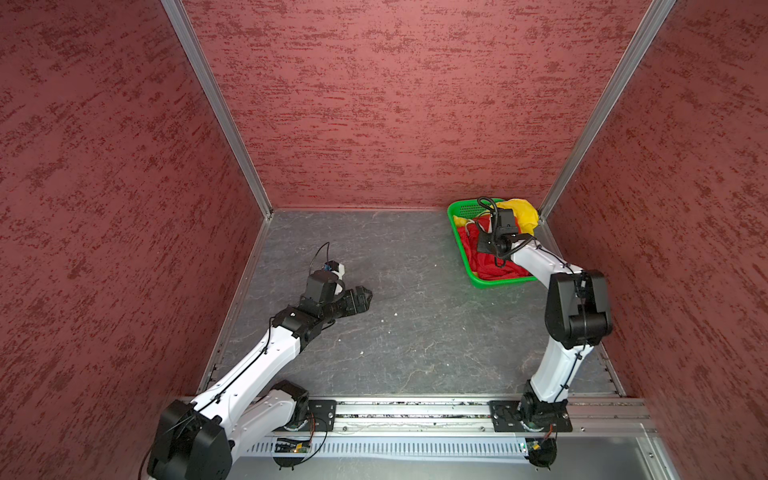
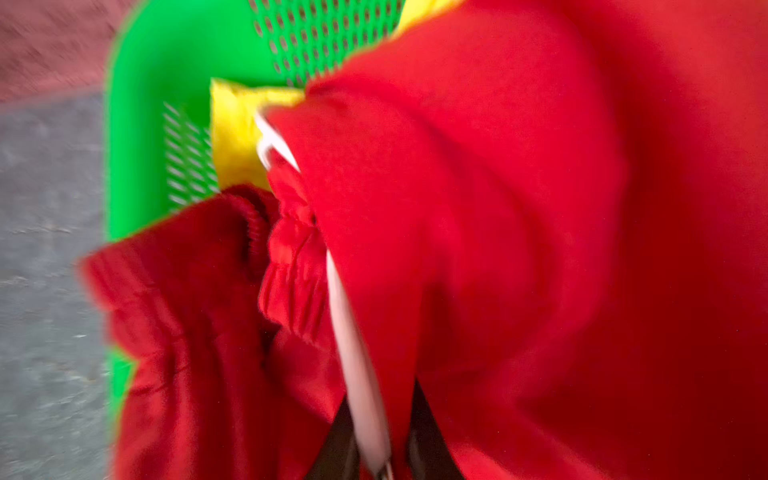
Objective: Fold and stack the shorts
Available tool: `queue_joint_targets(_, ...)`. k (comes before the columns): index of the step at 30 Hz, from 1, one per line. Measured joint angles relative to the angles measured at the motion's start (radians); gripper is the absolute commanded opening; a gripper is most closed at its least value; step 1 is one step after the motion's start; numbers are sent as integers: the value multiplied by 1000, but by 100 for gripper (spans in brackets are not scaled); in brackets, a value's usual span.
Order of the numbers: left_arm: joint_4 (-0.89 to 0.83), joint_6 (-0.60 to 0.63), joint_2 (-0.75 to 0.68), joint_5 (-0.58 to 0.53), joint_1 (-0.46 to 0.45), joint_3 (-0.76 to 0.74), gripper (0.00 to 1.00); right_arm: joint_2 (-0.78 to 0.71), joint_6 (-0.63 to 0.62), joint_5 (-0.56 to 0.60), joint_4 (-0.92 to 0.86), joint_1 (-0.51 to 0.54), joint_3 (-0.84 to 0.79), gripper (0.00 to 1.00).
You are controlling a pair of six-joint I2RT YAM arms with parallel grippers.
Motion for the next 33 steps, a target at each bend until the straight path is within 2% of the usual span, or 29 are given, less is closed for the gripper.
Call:
queue_joint_targets(5, -14, 3, -4, -12, 0, 18, 95, -145, -13, -2, 11, -12, 72, 15)
queue_joint_targets(12, -22, 16, -4, -27, 0, 56, 95, -219, -23, -47, 16, -23, 286, 8)
queue_joint_targets(13, -23, 19, -4, -30, 0, 61, 95, -226, -23, -58, 15, -24, 310, 12)
queue_joint_targets(16, -23, 29, -4, -35, 0, 72, 95, -243, -21, -86, 10, -24, 355, 32)
queue_joint_targets(21, -24, 37, -2, -44, 0, 74, 95, -243, -28, -113, -47, -24, 351, 55)
queue_joint_targets(27, -26, 43, 13, -45, 0, 74, 95, -163, -34, -113, -153, -24, 265, 76)
queue_joint_targets(33, -25, 43, 25, -44, 0, 74, 95, -26, -45, -93, -228, -19, 175, 84)
